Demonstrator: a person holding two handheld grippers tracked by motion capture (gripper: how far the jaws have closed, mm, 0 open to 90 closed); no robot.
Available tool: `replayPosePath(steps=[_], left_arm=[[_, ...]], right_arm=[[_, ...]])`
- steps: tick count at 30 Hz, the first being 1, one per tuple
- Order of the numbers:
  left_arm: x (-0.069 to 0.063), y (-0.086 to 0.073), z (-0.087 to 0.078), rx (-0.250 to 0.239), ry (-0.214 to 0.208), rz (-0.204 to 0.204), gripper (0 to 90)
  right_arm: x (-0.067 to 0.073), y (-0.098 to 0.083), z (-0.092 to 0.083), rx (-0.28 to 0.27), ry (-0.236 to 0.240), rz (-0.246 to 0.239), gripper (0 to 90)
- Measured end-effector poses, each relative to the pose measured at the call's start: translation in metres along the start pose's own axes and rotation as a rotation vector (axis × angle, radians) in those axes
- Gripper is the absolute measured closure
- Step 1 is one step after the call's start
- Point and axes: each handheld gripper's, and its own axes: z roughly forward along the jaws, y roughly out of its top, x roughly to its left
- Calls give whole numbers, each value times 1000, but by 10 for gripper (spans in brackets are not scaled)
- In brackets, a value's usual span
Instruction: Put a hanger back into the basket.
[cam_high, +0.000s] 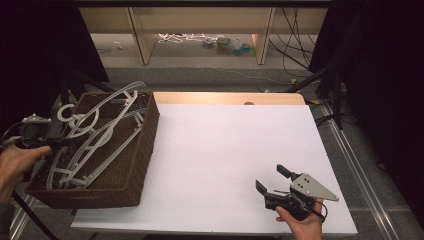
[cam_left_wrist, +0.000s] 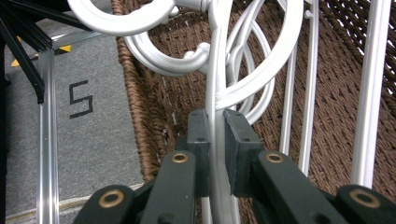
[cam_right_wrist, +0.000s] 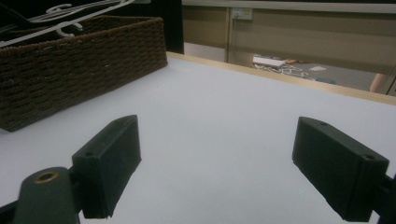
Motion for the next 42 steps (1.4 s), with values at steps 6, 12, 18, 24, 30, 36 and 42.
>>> replayPosePath(steps=[6,12,18,24,30,36,42], left_arm=[[-5,3,5,50,34,53,813],[-6,2,9,62,37,45,813],[-6,0,10,59,32,34,813],[-7,-1,13,64,27,23,811],[-7,1,11,65,31,-4,743],[-13,10,-1,8,12,-30,628],[-31,22,-12,-49,-34,-12,565]], right_arm=[[0,0,0,-1,-1,2,162],[-1,1,-2,9,-5,4,162],[-2,1,-2,0,-5,4,162],[-1,1,-2,5,-4,4,162],[-2,1,-2,7,-6,6,162],[-2,1,-2,-1,-7,3,162],[-2,1,-3,0,-6,5,162]])
